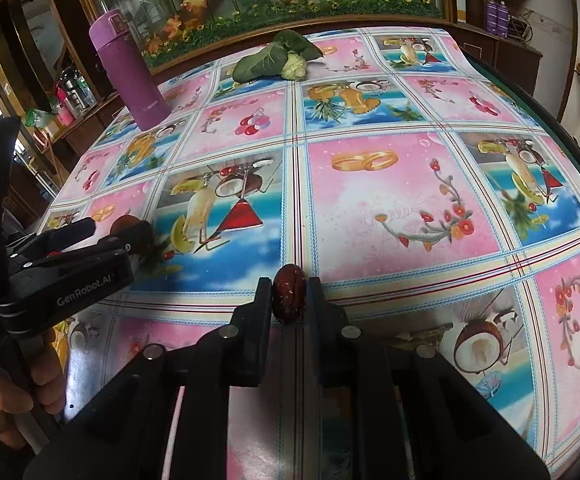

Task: Organize fruits
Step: 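Grasp the orange on the table with the left tool, then carry the orange and the red date over the red tray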

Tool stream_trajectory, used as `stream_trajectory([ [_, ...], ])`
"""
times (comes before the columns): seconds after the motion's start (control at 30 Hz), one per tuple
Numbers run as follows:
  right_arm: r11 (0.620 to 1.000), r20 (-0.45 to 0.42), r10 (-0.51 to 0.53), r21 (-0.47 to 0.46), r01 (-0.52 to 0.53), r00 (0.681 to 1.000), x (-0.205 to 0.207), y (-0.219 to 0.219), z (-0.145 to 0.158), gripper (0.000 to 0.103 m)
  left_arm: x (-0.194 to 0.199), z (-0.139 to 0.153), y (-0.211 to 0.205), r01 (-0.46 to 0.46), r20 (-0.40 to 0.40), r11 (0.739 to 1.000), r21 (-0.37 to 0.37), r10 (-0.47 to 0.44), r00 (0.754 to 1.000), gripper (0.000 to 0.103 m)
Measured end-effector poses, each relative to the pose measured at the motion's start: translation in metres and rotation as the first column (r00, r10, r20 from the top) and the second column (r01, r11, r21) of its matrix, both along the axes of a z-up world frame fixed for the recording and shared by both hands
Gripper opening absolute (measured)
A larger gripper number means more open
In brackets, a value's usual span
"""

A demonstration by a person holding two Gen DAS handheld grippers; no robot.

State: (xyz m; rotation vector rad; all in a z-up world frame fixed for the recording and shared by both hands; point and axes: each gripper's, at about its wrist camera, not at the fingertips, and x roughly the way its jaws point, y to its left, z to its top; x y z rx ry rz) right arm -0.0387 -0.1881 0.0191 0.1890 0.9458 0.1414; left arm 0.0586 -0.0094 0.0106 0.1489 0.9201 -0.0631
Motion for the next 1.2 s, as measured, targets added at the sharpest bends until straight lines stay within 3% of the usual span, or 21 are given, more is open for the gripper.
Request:
stream_trajectory([
  [0.07,1.000,-0.003,0.002,-0.002,-0.002,1.000,0.000,0.000,-0.001,0.019,0.001,-0.003,0.000,0.016,-0.028,0.999,-0.030,-0.017,0.999,0.044],
  [0.17,1.000,-0.005,-0.001,-0.003,0.001,1.000,0.001,0.000,-0.001,0.019,0.002,-0.006,-0.002,0.029,-0.034,0.999,-0.041,-0.031,0.999,0.032],
  [0.47,1.000,0.012,-0.012,-0.004,0.012,1.000,0.000,-0.002,0.000,0.019,-0.011,-0.001,-0.004,0.027,-0.013,0.999,-0.031,-0.028,1.000,0.032],
  [0.73,1.000,0.049,-0.023,-0.003,0.023,0.999,-0.002,-0.003,0.005,0.019,-0.051,0.026,-0.002,0.026,0.075,1.000,-0.003,-0.025,0.997,0.032],
  [1.2,0.997,0.153,-0.073,-0.029,0.078,0.986,-0.007,-0.009,0.014,0.019,-0.119,0.059,0.035,-0.035,0.167,0.997,-0.065,0.046,0.985,0.032],
])
